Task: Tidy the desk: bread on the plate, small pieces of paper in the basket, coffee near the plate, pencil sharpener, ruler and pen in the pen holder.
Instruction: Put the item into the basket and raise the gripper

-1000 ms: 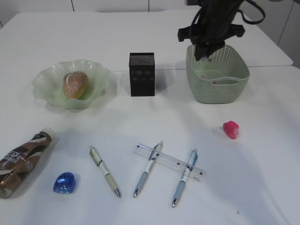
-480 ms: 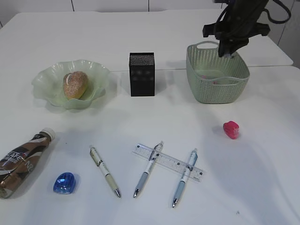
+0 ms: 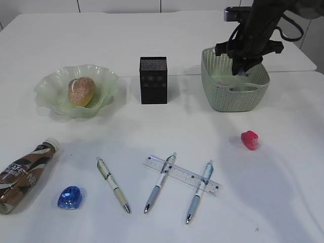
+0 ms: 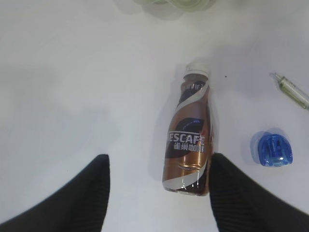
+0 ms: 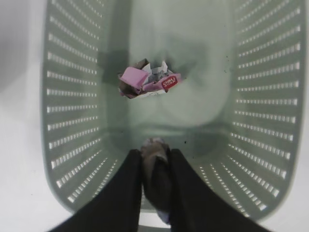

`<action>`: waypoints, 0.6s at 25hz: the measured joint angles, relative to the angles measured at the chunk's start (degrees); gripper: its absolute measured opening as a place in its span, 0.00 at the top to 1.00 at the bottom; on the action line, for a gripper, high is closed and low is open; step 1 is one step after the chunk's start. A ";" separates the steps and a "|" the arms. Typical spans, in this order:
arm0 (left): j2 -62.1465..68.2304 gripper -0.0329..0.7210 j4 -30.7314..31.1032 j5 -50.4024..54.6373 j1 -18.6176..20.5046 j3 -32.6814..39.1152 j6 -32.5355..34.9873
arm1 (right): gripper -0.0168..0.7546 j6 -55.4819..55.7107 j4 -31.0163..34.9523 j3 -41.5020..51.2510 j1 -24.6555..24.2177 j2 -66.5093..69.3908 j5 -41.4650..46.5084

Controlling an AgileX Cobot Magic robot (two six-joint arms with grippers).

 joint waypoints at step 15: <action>0.00 0.36 0.00 0.00 0.00 0.00 0.00 | 0.32 -0.03 0.00 0.00 0.00 0.12 -2.93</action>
